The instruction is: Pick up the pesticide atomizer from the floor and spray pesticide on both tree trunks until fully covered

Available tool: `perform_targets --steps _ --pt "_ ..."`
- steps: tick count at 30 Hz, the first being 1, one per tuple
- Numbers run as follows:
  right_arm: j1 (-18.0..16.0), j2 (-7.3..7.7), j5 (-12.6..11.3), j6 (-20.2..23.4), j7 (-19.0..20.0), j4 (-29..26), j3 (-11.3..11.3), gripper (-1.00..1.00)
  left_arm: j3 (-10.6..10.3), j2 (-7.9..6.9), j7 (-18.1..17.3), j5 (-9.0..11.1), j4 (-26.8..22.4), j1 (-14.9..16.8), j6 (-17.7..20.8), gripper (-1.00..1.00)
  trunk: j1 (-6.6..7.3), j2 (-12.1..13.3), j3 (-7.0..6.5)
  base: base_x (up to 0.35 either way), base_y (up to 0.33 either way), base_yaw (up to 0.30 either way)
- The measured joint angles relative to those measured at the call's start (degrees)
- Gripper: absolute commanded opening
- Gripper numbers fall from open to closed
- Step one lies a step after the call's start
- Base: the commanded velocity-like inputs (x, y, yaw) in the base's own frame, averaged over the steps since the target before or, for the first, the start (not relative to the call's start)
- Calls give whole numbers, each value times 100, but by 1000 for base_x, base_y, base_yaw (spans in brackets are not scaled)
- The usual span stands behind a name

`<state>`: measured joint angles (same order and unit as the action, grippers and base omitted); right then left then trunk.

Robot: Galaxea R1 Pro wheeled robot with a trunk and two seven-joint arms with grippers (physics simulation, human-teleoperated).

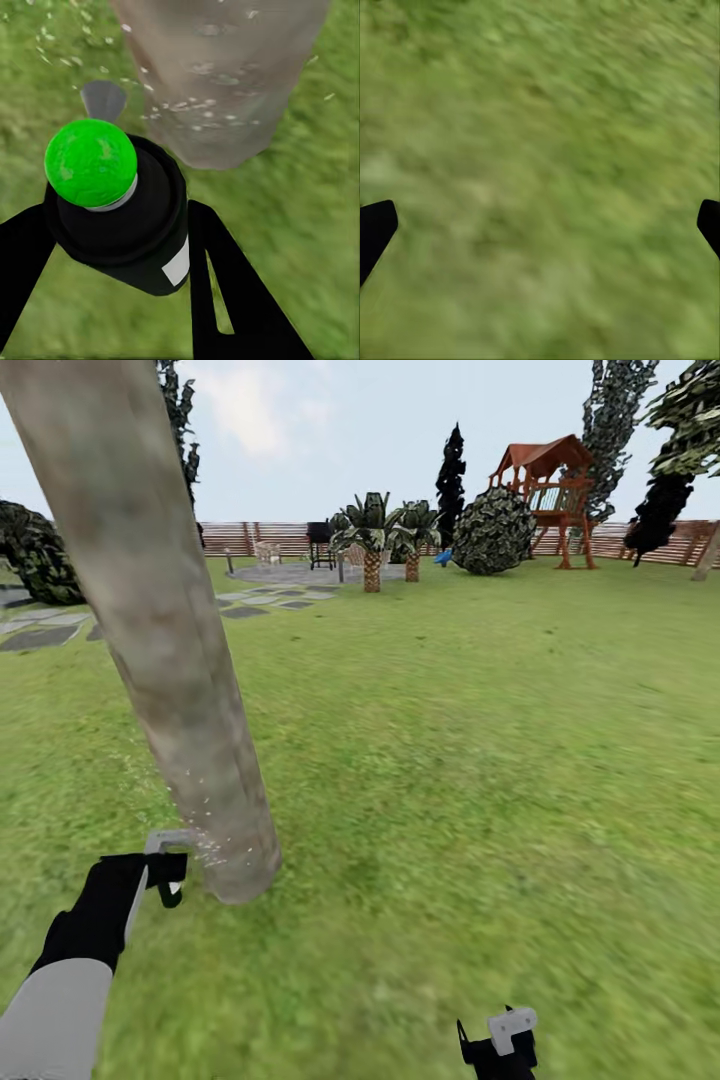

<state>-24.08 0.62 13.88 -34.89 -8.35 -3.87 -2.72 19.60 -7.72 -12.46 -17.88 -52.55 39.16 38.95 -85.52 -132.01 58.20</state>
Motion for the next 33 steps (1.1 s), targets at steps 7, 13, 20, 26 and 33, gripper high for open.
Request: perform_targets --steps 7,13,20,26,33 --pt "0 0 0 0 0 0 -1 100 -34 43 14 -19 -429 -56 40 -100 0 0 0 0 -64 88" --pt "0 6 1 0 0 0 -1 100 -44 59 15 -23 -511 -57 45 -100 0 0 0 0 -267 0" --pt "0 5 1 0 0 0 -1 100 -41 60 15 -23 -605 -56 61 -100 0 0 0 0 -272 0" --pt "0 6 0 0 0 0 -1 100 -45 52 22 -39 -604 -49 70 -100 0 0 0 0 -272 0" --pt "0 0 1 0 0 0 -1 100 -52 51 34 -48 -598 -49 77 -100 0 0 0 12 -272 42"
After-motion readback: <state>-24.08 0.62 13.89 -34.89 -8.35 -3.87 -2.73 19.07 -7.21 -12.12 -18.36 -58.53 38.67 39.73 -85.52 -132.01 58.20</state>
